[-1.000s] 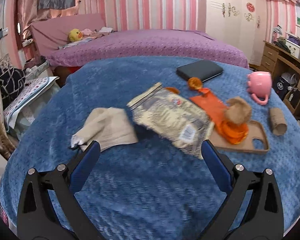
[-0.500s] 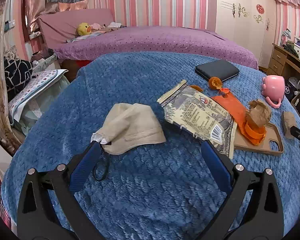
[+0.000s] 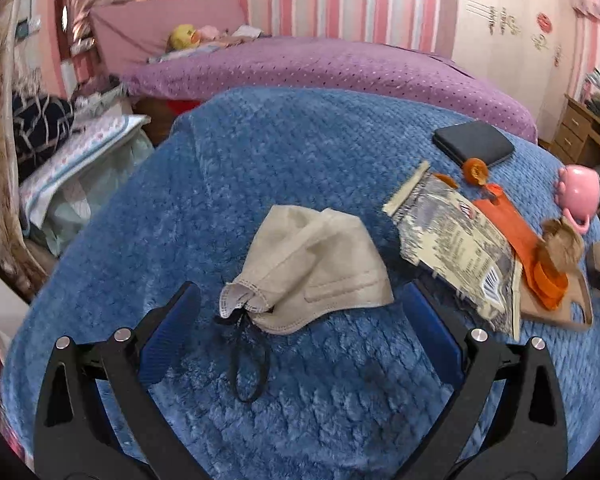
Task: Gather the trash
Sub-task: 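Grasp the beige face mask with the left tool while the right tool grasps the cardboard tube, then carry the mask and cardboard tube over the light-blue basket with both tools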
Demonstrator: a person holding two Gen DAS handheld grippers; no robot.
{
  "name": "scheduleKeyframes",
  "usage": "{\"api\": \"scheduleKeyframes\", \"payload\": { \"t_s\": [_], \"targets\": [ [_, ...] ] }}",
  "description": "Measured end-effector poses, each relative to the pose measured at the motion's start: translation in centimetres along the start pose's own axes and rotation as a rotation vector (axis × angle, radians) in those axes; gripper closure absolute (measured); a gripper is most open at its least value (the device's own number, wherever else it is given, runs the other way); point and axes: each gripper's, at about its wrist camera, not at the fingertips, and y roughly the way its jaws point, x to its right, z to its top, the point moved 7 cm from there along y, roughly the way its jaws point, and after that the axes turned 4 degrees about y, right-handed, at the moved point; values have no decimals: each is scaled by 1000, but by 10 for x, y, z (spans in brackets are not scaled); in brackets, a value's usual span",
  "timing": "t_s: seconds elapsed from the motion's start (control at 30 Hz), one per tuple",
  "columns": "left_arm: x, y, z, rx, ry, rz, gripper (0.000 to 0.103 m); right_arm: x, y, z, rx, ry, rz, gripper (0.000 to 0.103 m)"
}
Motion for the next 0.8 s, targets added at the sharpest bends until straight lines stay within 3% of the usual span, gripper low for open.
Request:
{"api": "scheduleKeyframes", "payload": {
  "t_s": [0.27,0.43,0.5,0.57,0.67,0.8],
  "targets": [
    [-5,24,3,-54,-31,45,9,7,-12,1,33,8,-2,52],
    [-5,29,3,-64,-51,-26,46,13,-16,1,38,6,-7,52],
    [-3,27,4,-53,-42,-49,69,16,-18,-1,42,9,-6,52],
    [-4,24,4,-43,-41,-63,80,17,-20,0,47,9,-4,52],
    [-5,14,4,-24,-38,-75,84,20,-24,0,55,3,-2,52],
    [-10,-1,9,14,-45,-38,84,25,-31,0,67,1,4,52]
  ]
}}
